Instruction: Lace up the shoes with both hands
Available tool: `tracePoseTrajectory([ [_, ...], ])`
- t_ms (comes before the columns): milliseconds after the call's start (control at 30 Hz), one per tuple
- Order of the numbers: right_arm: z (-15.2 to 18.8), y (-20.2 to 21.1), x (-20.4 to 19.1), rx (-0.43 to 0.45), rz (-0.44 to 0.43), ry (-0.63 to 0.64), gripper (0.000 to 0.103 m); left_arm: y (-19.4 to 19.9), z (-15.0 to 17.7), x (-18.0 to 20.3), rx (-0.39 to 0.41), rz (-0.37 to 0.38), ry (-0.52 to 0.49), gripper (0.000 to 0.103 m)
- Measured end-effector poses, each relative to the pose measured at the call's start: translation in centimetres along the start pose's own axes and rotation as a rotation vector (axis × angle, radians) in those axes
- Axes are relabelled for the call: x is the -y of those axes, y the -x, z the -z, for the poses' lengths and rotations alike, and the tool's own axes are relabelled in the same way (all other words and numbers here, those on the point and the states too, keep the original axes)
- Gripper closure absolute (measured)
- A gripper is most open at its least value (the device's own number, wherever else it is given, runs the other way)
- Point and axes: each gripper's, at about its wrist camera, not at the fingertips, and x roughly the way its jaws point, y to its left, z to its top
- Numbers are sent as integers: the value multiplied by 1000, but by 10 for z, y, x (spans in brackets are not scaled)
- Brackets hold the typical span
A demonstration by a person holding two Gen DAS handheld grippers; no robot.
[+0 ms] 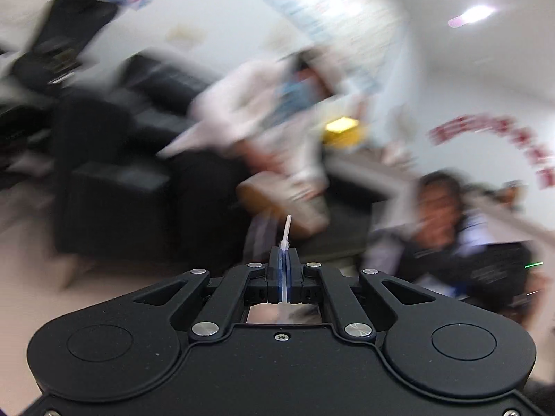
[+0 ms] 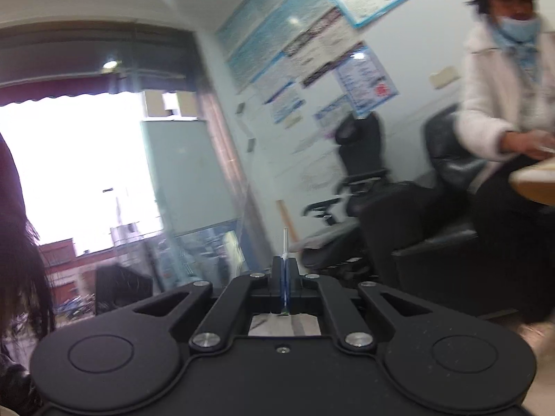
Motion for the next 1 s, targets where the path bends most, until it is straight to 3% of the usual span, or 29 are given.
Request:
tracePoseTrajectory([
  [67,4,8,4,-5,26,-5,102,-3,17,-33,-64,-190,16,95],
  [100,21,16,6,-42,65,-15,102,-4,25,-50,-97,-286,24,94],
  [167,43,22,18,-112,122,-40,102,-11,54,-69,-149,-556,-94,92],
  [200,55,21,24,-155,144,-50,102,-16,71,-73,-177,-628,-144,91],
  [300,106,9,45,-295,186,-118,102,-34,125,-65,-313,-486,-183,91],
  [367,146,0,59,-379,188,-193,102,-49,152,-49,-412,-318,-175,91],
  [400,166,-6,66,-418,183,-234,102,-62,174,-32,-489,-181,-166,91],
  [500,209,-17,77,-503,167,-318,102,-90,215,5,-621,59,-195,91],
  [600,240,-26,81,-565,148,-374,102,-116,239,26,-674,151,-257,91],
  [667,260,-31,83,-607,135,-411,102,-130,243,25,-668,153,-257,91],
  [800,295,-39,87,-679,113,-476,102,-163,247,0,-653,155,-175,90],
  [1000,295,-41,88,-688,111,-470,102,-181,254,-27,-625,195,-58,88],
])
